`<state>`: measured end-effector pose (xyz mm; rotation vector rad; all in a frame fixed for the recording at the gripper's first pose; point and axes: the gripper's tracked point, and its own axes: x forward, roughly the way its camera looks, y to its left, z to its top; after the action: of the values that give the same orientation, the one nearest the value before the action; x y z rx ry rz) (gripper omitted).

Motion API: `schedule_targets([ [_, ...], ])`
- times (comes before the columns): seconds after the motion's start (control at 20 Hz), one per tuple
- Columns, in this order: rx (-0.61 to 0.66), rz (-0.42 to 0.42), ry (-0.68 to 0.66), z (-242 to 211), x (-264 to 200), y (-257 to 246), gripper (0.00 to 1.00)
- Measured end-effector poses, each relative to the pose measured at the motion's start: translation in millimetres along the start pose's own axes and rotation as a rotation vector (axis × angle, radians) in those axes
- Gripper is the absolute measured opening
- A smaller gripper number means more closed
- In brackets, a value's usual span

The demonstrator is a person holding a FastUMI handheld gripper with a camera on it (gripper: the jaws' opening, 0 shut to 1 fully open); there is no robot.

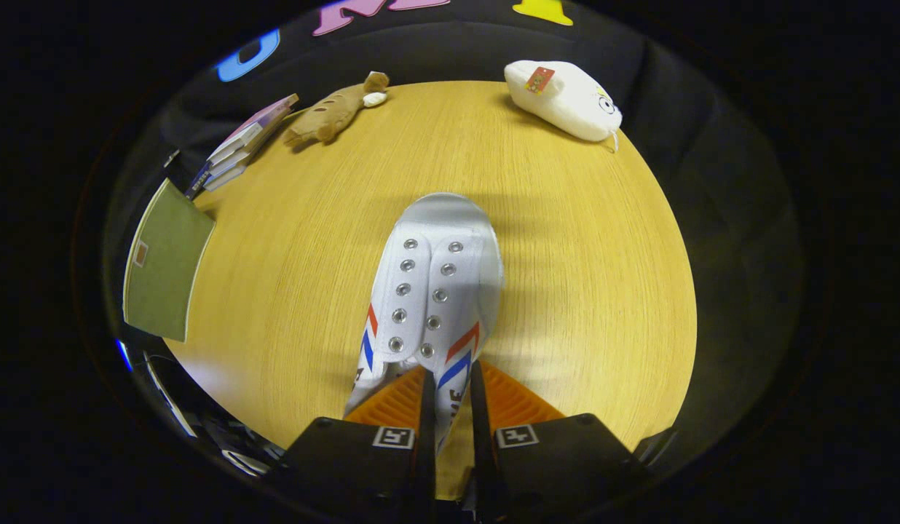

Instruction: Open the storage box then place both shoes into the box .Put the left shoe in first, then the right shoe, with the right side of both shoes facing outward in a uniform manner.

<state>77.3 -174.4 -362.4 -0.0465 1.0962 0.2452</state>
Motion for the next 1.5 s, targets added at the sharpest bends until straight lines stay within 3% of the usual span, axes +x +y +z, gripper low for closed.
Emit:
schedule_targets([
  [0.05, -0.002, 0.004, -0.002, -1, -1, 0, 0.12],
  [0.15, -0.005, 0.004, -0.007, -1, -2, -1, 0.09],
  [0.6, 0.019, 0.013, -0.021, 4, -34, 39, 0.06],
  [0.9, 0.145, 0.104, -0.099, 36, -97, 143, 0.06],
  [1.5, 0.112, 0.192, -0.175, 79, -151, 348, 0.05],
])
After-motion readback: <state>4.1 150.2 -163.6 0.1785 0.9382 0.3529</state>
